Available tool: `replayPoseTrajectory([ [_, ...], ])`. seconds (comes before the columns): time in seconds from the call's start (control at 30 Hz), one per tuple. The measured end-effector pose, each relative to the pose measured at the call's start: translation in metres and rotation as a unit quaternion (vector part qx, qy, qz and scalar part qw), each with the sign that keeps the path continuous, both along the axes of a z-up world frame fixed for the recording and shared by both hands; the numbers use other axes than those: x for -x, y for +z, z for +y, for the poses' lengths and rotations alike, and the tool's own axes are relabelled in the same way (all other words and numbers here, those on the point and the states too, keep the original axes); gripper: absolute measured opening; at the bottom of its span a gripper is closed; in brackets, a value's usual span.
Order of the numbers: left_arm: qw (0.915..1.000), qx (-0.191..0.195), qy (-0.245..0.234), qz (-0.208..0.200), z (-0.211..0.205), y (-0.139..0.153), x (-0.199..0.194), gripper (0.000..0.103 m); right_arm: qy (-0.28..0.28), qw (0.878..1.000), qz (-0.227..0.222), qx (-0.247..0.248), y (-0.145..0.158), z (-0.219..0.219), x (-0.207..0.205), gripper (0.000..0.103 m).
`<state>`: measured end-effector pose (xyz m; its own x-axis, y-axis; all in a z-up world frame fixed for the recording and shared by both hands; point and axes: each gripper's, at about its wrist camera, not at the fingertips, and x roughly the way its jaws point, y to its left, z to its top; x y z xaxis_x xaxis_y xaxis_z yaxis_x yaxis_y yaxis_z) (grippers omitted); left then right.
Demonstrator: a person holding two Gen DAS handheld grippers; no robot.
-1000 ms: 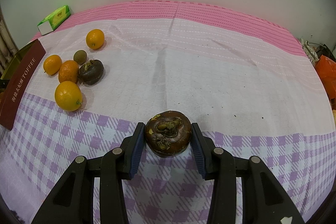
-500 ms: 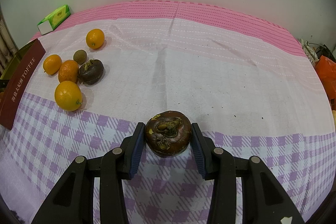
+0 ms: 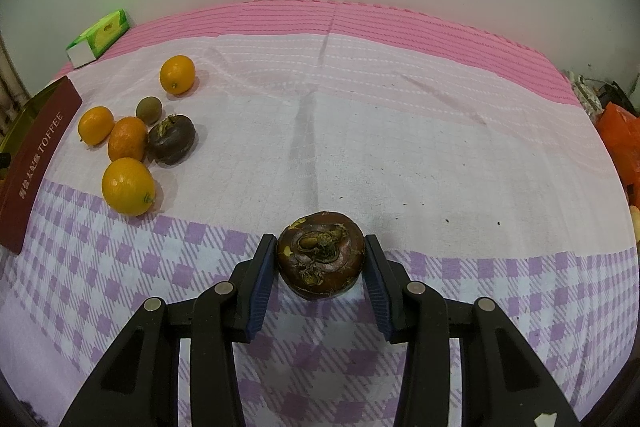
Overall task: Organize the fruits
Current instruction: 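Carry the mangosteen into the tin tray and open the left gripper, then carry the held mangosteen over the tin tray with the right gripper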
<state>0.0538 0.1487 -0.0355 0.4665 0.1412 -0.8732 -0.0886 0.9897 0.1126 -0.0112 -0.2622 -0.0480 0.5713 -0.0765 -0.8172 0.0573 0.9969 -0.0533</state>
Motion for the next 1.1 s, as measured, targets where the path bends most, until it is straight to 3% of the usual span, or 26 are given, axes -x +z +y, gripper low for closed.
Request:
replayPoseTrajectory([
  [0.27, 0.9992, -0.023, -0.011, -0.031, 0.000, 0.016, 0.016, 0.082, -0.004, 1.000, -0.003, 0.002, 0.005, 0.006, -0.002, 0.040],
  [0.57, 0.9991, -0.013, 0.002, -0.041, 0.020, 0.020, 0.033, 0.084, 0.011, 1.000, -0.026, -0.002, 0.033, 0.030, -0.001, 0.040],
  [0.87, 0.9961, 0.012, 0.059, -0.064, 0.057, 0.038, 0.044, 0.090, 0.094, 0.994, -0.040, -0.037, 0.063, 0.101, -0.016, 0.040],
  [1.1, 0.9954, 0.013, 0.078, -0.054, 0.072, 0.038, 0.057, 0.090, 0.195, 0.979, -0.034, -0.048, 0.066, 0.194, -0.023, 0.040],
])
